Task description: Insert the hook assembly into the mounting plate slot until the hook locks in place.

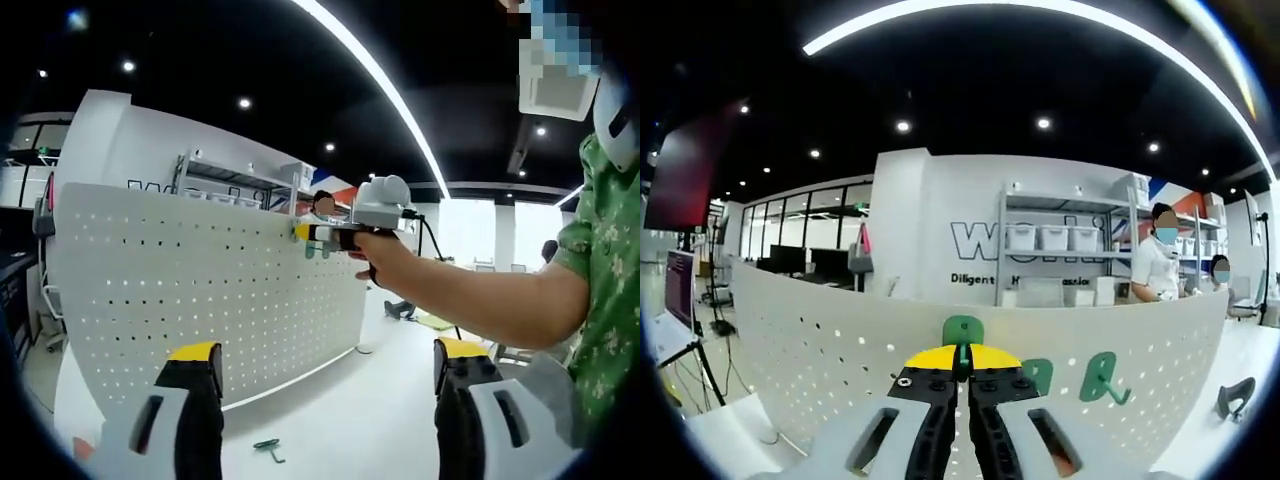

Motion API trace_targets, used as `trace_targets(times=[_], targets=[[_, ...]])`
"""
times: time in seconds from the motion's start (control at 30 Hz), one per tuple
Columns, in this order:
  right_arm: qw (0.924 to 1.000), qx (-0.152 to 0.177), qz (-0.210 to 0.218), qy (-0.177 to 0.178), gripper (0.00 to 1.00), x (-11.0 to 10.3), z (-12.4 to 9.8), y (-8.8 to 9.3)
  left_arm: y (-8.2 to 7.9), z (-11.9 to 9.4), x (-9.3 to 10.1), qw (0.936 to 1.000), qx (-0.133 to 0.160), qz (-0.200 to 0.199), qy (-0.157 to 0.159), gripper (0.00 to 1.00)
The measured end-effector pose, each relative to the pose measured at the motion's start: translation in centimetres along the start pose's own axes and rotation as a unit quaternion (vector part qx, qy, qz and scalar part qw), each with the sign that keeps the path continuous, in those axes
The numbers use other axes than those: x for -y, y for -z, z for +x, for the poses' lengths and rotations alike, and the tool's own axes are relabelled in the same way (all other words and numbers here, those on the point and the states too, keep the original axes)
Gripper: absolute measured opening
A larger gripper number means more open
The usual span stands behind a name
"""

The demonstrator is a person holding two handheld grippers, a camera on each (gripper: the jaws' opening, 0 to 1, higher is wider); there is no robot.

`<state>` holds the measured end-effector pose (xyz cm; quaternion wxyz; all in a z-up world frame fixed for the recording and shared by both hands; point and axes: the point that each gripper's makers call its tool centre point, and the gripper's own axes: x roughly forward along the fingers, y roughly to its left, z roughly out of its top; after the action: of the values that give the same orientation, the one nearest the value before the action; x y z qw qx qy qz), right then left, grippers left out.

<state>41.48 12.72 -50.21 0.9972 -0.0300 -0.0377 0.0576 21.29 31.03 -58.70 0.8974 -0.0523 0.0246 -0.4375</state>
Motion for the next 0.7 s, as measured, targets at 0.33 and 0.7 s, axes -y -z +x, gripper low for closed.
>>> trace_targets(times=[0.33,0.7], targets=[[1.0000,-0.005,-0.002,0.001,0.01,0.0,-0.1,0.5,0.0,-0.1,0.0,1.0000,0.000,-0.001,0.000,0.88],[1.0000,-0.007,-0.005,0.003,0.01,0.0,-0.1,0.9,0.0,-0.2,-0.1,1.0000,0.000,0.000,0.000,0.87]])
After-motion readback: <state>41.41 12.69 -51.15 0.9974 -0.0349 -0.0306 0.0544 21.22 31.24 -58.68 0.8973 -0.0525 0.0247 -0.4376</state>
